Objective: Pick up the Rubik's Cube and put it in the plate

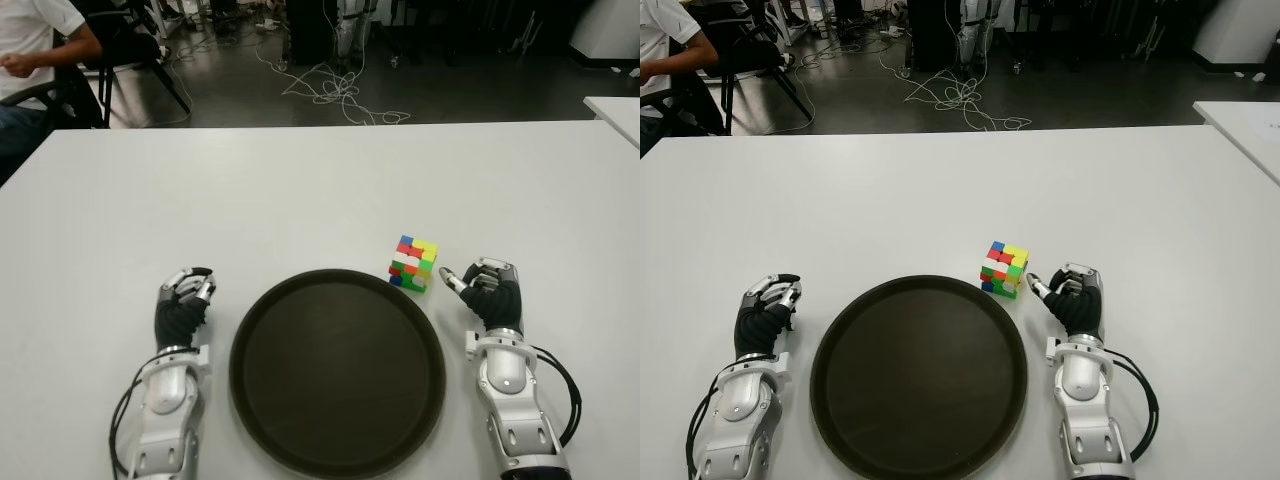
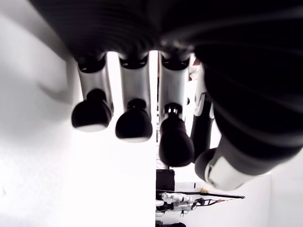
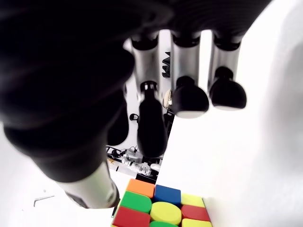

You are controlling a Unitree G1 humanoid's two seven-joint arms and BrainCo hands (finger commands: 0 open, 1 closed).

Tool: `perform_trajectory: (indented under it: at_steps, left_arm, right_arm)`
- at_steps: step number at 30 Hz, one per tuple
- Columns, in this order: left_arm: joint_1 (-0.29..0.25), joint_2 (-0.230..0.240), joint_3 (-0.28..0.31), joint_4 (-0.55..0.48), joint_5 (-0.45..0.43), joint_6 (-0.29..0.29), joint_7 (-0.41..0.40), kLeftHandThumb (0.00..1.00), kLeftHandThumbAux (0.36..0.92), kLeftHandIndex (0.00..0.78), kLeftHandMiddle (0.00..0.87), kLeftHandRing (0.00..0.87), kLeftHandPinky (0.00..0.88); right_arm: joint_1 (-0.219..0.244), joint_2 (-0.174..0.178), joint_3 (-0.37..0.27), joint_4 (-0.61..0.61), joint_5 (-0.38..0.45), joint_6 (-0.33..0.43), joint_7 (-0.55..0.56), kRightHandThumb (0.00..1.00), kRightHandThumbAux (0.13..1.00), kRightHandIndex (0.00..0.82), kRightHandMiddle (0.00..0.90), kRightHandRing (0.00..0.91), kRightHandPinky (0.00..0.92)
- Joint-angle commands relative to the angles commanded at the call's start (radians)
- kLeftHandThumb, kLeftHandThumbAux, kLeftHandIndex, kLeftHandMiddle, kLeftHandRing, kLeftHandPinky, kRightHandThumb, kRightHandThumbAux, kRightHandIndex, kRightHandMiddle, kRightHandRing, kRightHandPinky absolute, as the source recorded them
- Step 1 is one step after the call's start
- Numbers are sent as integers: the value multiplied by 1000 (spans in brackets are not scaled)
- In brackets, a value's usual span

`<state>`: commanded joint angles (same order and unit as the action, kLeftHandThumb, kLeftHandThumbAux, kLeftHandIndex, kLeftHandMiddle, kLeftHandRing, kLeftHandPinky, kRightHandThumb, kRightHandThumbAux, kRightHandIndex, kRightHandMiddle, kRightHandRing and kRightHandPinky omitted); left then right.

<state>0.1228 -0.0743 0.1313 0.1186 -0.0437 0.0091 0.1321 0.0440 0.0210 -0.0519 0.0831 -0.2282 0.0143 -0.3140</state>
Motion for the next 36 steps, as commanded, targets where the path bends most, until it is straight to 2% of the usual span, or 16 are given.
perform_trajectory:
  at_steps: [11,14,16,18,19,20,21,22,24,27,30,36]
  left_arm:
    - [1,-2,-4,-7,8,8,6,711,704,444,793,823,821]
    - [1,-3,-3,-3,6,-1,5,712,704,444,793,823,822]
    - [1,-4,-1,0,4,-9,5,712,705,444,794,824,825]
    - [1,-5,-1,2,4,-15,5,712,705,444,795,824,825]
    - [1,-5,-1,4,3,-19,5,712,705,444,795,825,825]
    - [1,-5,-1,7,4,-26,5,713,705,444,795,824,824]
    - [1,-5,-1,10,5,-31,4,713,705,444,795,823,823]
    - [1,-5,-1,13,5,-36,3,713,705,444,795,823,823]
    - [0,-3,-2,18,4,-42,1,713,704,444,795,822,822]
    - [-1,-2,-2,23,1,-48,-3,713,704,444,793,820,819]
    - [-2,-2,1,27,-3,-50,-4,713,704,444,792,819,819]
    - [-4,-2,3,29,-3,-46,-1,713,704,444,792,823,823]
  right_arm:
    - [-2,-11,8,-1,-29,-53,-18,227,836,749,835,845,843]
    - [-5,-27,20,-3,-78,-61,-39,202,840,721,822,831,826]
    - [-8,-33,25,-1,-102,-69,-53,190,845,679,782,791,788]
    - [-10,-35,27,1,-114,-76,-61,165,847,612,679,684,650]
    - [-11,-38,29,4,-121,-83,-67,161,847,602,665,669,631]
    - [-12,-44,33,8,-131,-104,-76,136,846,551,604,605,558]
    - [-12,-49,36,12,-139,-120,-83,98,838,455,517,519,480]
    - [-13,-54,39,14,-145,-135,-87,82,835,421,486,488,452]
    - [-14,-60,42,14,-151,-154,-91,33,830,299,381,384,357]
    - [-14,-69,46,15,-148,-182,-86,10,830,187,271,271,241]
    - [-15,-80,48,13,-130,-209,-63,3,837,111,174,172,138]
    - [-23,-102,35,31,-94,-258,-24,0,873,39,58,52,42]
